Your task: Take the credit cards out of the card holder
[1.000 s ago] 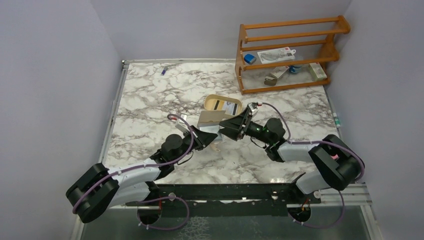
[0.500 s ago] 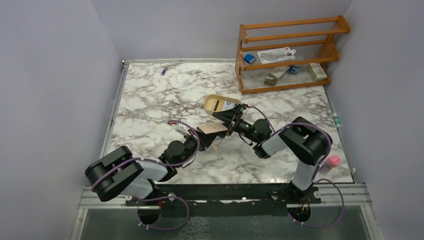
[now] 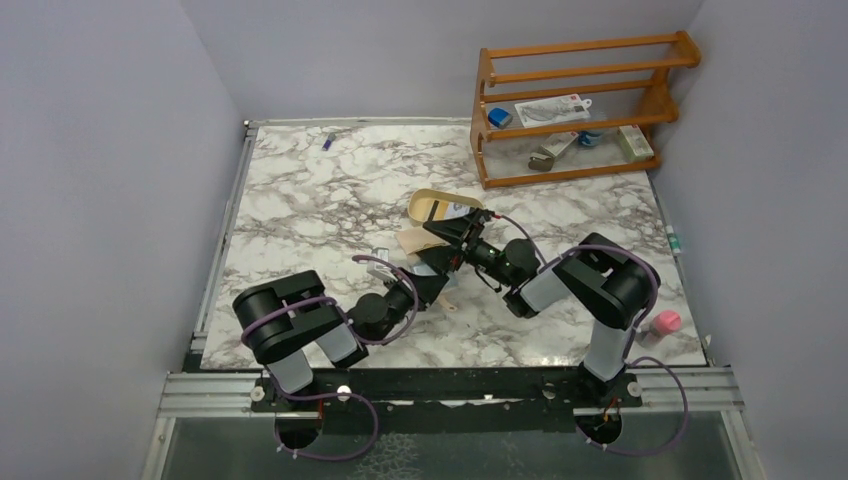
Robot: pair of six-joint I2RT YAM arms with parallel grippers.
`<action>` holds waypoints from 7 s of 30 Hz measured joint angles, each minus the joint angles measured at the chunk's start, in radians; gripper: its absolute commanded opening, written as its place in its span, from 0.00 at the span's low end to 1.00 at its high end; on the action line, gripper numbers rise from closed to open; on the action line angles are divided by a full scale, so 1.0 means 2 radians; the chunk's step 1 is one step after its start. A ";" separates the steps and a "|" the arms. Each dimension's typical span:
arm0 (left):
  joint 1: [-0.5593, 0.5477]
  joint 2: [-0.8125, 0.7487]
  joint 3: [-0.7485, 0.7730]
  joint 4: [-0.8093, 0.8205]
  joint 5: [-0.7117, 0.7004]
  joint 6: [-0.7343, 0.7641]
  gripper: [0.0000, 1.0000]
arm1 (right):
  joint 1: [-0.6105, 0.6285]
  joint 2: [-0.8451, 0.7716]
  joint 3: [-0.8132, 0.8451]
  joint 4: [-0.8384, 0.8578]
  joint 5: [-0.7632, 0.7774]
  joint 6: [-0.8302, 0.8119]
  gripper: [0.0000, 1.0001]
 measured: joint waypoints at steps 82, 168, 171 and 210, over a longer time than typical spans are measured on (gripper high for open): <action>-0.139 -0.088 0.002 0.009 -0.315 0.327 0.00 | 0.075 -0.003 0.027 0.001 0.133 0.126 0.46; -0.187 0.051 -0.006 0.012 -0.506 -0.107 0.00 | 0.110 0.069 0.123 -0.089 0.095 0.098 0.53; -0.187 0.069 -0.010 0.012 -0.506 -0.144 0.00 | 0.110 0.069 0.119 -0.097 0.093 0.097 0.53; -0.172 0.086 -0.034 0.014 -0.483 -0.237 0.00 | 0.102 -0.060 0.070 -0.319 0.062 0.022 0.37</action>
